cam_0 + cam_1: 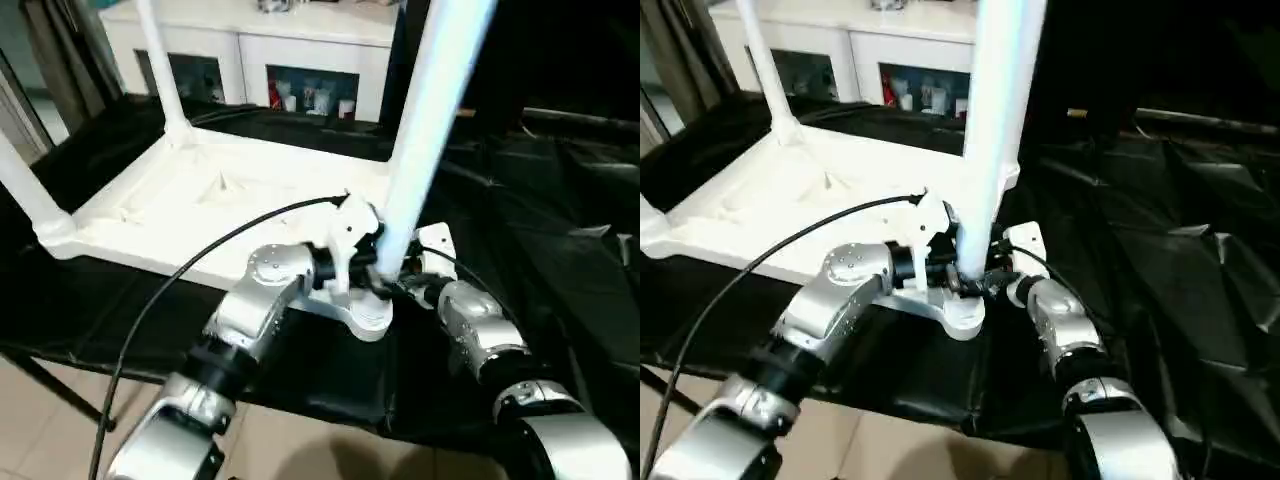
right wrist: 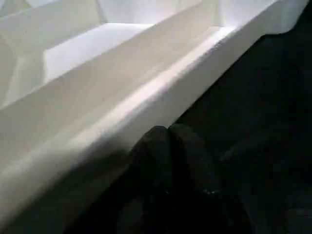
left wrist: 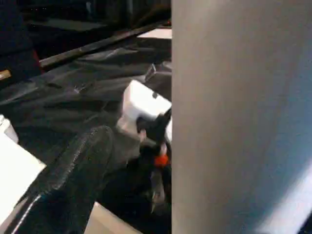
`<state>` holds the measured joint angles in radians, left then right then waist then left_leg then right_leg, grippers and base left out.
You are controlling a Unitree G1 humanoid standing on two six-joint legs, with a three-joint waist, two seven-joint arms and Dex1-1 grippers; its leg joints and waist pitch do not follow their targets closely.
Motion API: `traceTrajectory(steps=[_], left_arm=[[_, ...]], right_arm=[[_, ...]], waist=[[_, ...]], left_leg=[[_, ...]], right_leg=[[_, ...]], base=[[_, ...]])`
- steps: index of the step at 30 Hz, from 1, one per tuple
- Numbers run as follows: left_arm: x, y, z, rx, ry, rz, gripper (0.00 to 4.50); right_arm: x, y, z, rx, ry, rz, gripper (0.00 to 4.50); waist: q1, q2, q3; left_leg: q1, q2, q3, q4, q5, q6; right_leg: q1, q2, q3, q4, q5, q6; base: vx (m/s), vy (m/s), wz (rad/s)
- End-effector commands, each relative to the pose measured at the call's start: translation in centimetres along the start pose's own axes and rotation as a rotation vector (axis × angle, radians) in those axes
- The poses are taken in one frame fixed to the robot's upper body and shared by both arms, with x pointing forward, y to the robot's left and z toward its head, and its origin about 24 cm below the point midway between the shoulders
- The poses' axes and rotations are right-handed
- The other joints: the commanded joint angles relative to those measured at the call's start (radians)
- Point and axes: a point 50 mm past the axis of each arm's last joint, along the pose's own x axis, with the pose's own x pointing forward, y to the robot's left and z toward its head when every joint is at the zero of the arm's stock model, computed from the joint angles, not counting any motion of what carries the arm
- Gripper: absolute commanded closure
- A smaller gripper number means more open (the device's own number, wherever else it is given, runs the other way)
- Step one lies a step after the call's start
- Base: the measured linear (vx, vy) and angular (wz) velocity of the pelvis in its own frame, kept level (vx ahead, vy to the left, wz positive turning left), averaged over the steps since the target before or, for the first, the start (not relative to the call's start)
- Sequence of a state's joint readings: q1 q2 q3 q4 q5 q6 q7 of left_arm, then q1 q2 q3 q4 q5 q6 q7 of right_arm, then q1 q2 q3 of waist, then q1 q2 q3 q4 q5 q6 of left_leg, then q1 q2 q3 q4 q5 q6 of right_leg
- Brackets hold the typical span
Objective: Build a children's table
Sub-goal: Rotate table base
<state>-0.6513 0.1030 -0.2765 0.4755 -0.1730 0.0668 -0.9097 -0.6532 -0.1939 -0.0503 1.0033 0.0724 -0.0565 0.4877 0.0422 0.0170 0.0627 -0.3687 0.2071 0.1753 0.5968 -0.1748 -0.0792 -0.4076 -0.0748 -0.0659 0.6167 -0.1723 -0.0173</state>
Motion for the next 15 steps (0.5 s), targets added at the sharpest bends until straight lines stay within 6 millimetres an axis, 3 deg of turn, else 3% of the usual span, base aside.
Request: traceTrajectory(steps=[1,5,8,11,13,15], left_arm=[[-1.5,0.6,0.3,-0.020,-0.013,-0.029,0.05],[-3.7,1.1,-0.2,-0.021,0.027,-0.103,0.05],[-6.0,1.5,-0.8,-0.021,0.129,-0.183,0.05],[-6.8,1.9,-1.3,0.023,0.213,-0.200,0.21],[-7.0,2.0,-1.5,0.047,0.242,-0.204,0.21],[-7.4,2.7,-2.3,0.128,0.338,-0.183,0.50]], right_arm=[[-0.7,-0.6,1.0,-0.023,-0.047,0.075,4.30],[-2.5,-1.4,1.0,-0.120,-0.024,0.230,4.30],[-4.2,-2.6,1.3,-0.196,0.001,0.304,4.30],[-5.1,-3.0,1.7,-0.236,0.017,0.350,4.30],[-5.3,-3.0,1.8,-0.250,0.023,0.369,4.30],[-6.2,-2.9,2.1,-0.306,0.054,0.440,4.30]], waist=[[0.011,-0.003,-0.077],[0.021,0.004,-0.077],[0.024,0.008,-0.076],[0.028,0.010,-0.073],[0.031,0.009,-0.071],[0.037,0.006,-0.072]], left_leg=[[0.003,0.011,0.001,-0.061,-0.229,0.057],[0.005,0.013,0.003,-0.060,-0.216,0.076],[0.006,0.015,0.002,-0.062,-0.238,0.068],[0.010,0.015,0.002,-0.063,-0.251,0.057],[0.012,0.014,0.003,-0.063,-0.263,0.058],[0.012,0.013,0.001,-0.064,-0.266,0.058]], right_leg=[[0.066,-0.052,0.037,-0.078,-0.205,-0.241],[0.064,-0.047,0.033,-0.076,-0.174,-0.255],[0.062,-0.049,0.034,-0.075,-0.212,-0.248],[0.058,-0.050,0.034,-0.079,-0.246,-0.245],[0.056,-0.049,0.035,-0.085,-0.276,-0.226],[0.057,-0.049,0.035,-0.090,-0.305,-0.193]], base=[[0.000,0.000,0.00],[0.000,0.000,0.00],[0.000,0.000,0.00],[0.000,0.000,0.00],[0.000,0.000,0.00],[0.000,0.000,0.00]])
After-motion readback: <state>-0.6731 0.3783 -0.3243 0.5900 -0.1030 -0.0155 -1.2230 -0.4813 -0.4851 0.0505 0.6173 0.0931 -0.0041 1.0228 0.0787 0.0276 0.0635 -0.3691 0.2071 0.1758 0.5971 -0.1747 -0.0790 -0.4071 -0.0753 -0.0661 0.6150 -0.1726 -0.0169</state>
